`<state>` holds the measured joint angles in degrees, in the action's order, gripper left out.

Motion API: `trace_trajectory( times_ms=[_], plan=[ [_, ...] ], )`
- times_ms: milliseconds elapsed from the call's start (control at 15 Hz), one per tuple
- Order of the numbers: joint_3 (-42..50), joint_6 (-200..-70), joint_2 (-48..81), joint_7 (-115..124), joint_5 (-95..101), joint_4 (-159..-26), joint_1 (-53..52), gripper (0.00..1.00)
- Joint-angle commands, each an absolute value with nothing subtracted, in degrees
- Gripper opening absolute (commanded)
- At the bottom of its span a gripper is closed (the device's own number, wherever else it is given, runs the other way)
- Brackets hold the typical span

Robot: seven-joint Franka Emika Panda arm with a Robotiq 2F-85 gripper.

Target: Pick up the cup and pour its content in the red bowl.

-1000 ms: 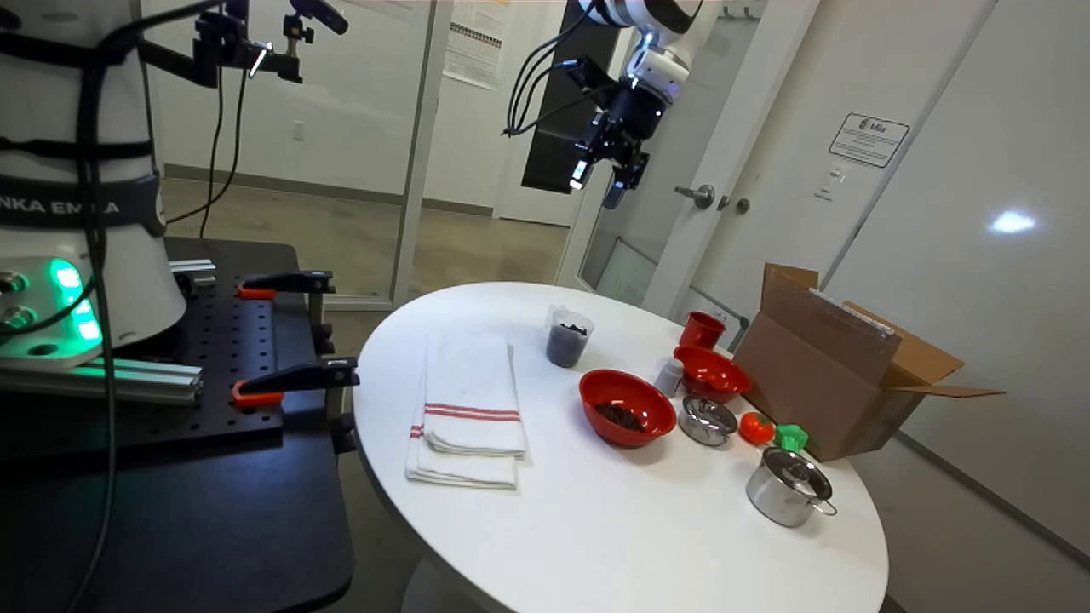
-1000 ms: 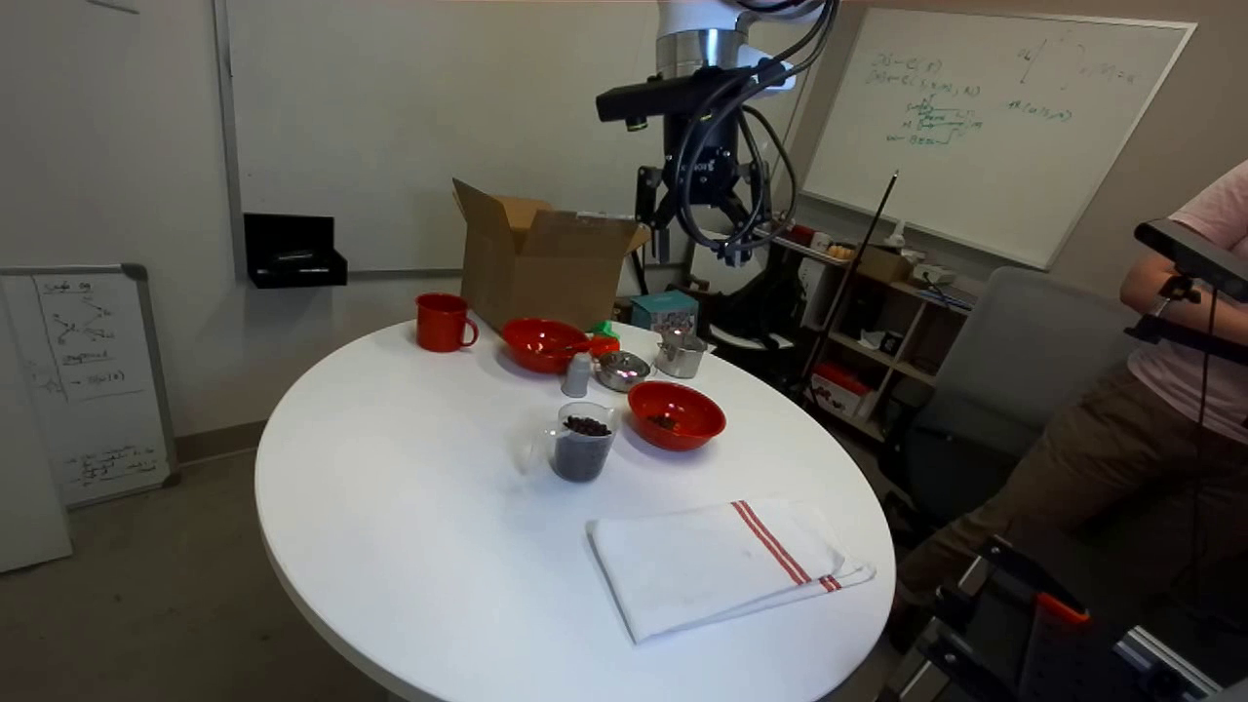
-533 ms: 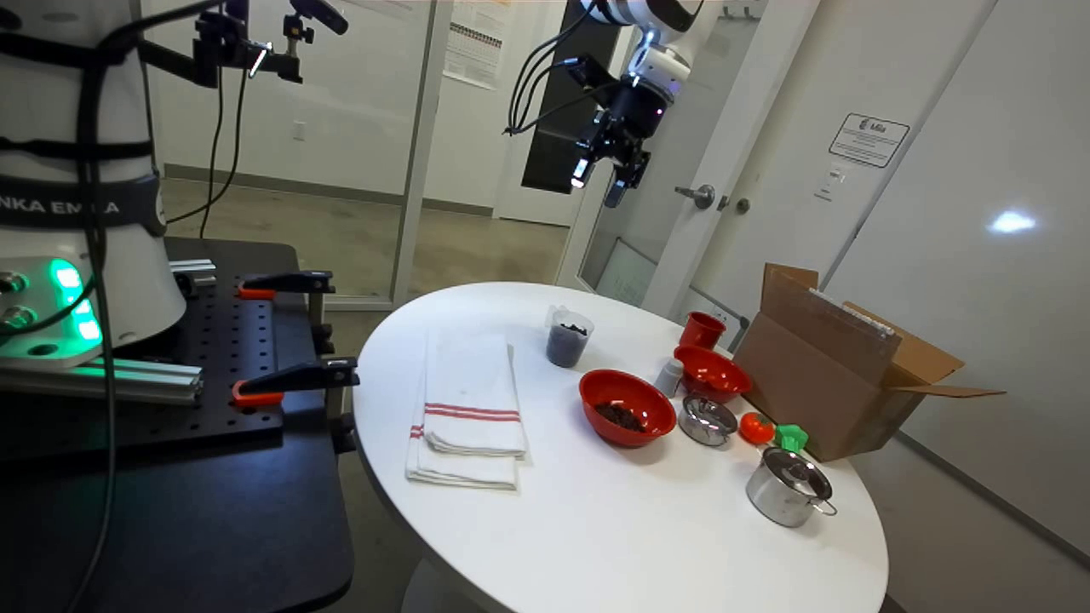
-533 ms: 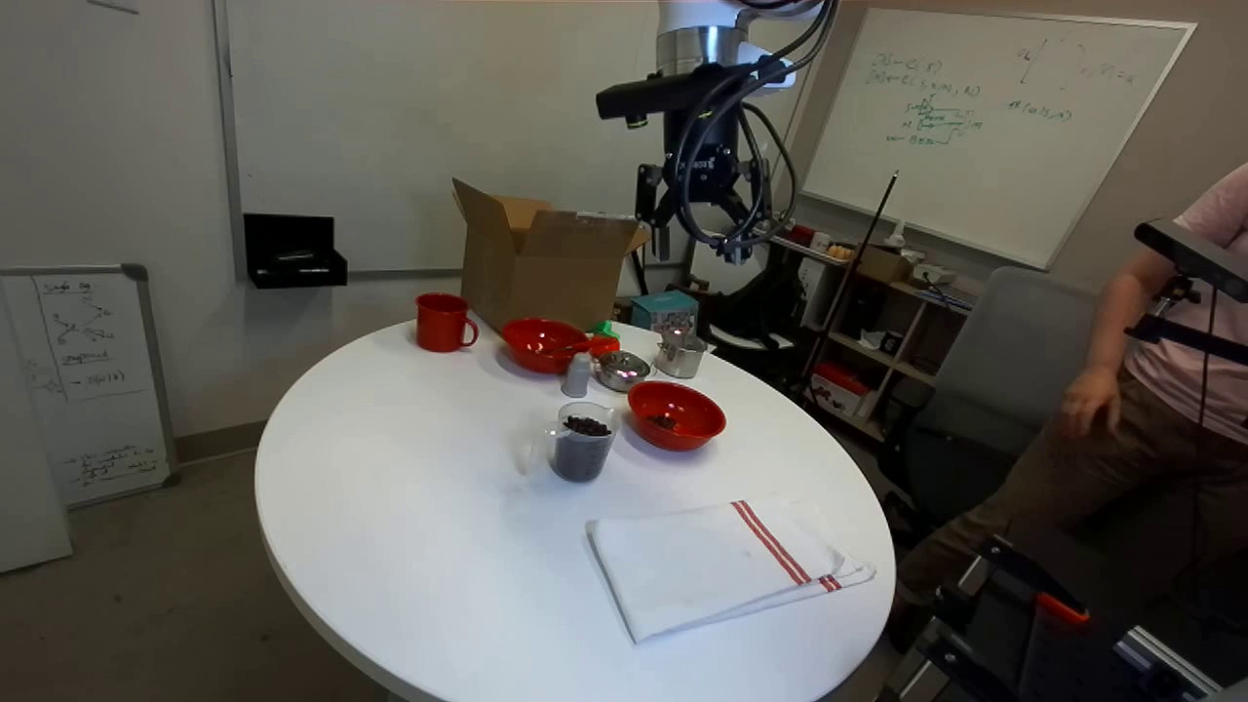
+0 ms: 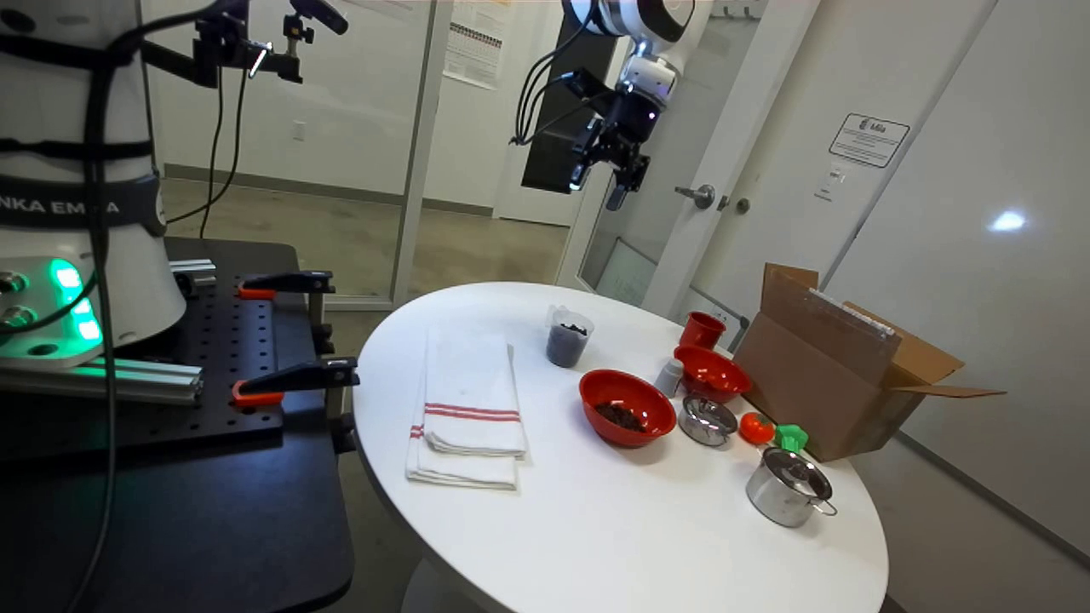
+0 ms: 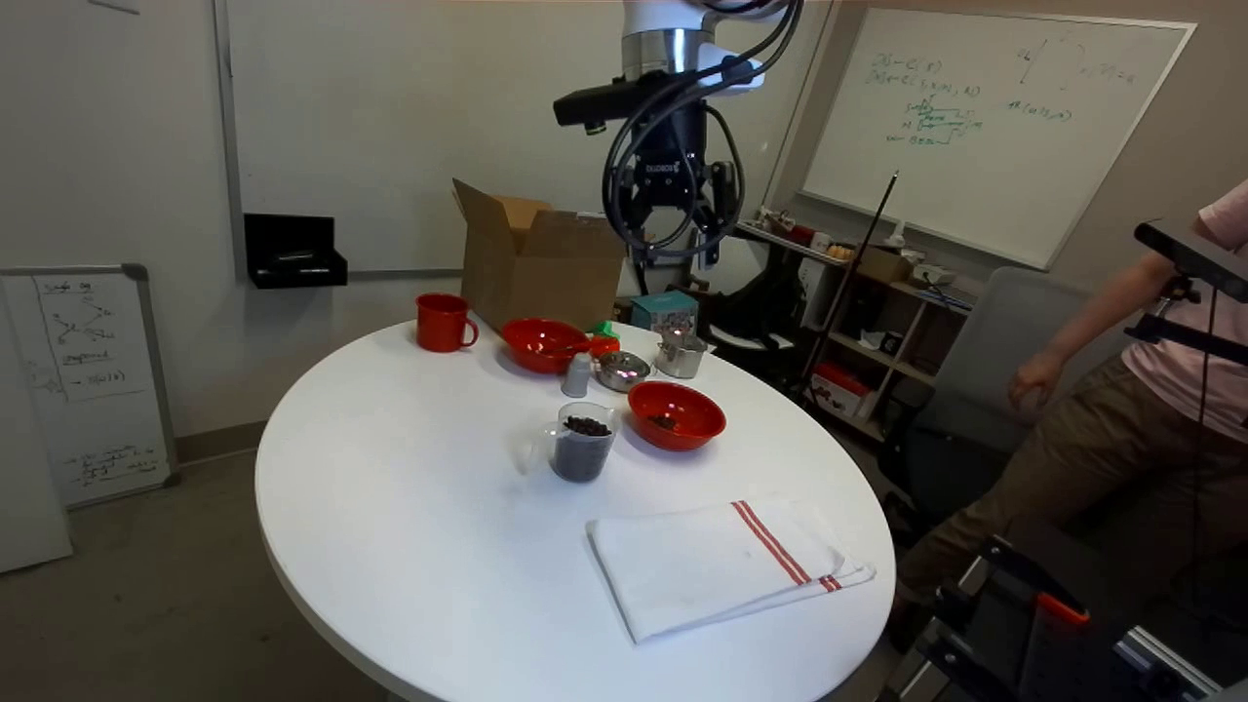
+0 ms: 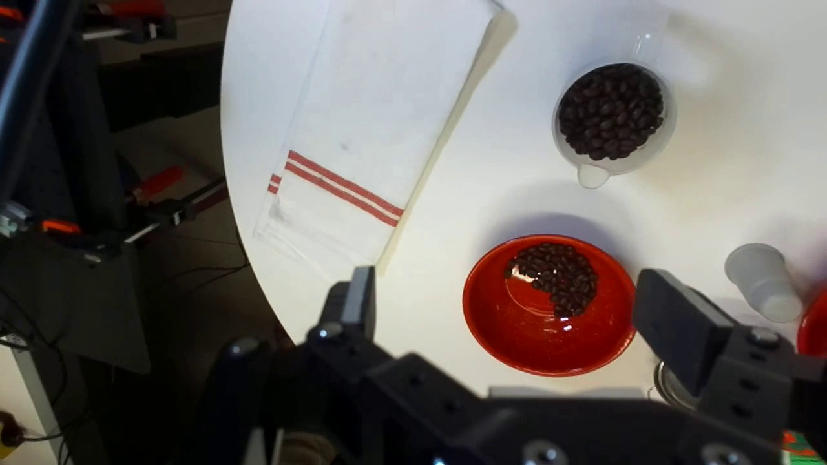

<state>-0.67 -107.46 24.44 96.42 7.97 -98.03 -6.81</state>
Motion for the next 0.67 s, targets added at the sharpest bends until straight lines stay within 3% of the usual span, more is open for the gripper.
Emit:
trace_trajectory(
  times_ms=[0,333,600],
  plan=[
    [0.24,-107.40,24.76,96.86,7.61,-97.64,-7.82,1.00],
    [0.56,-107.40,25.19,97.38,7.64,-97.13,-7.89,1.00],
    [1.57,-104.63,31.75,102.20,13.18,-89.18,-11.38,1.00]
  ],
)
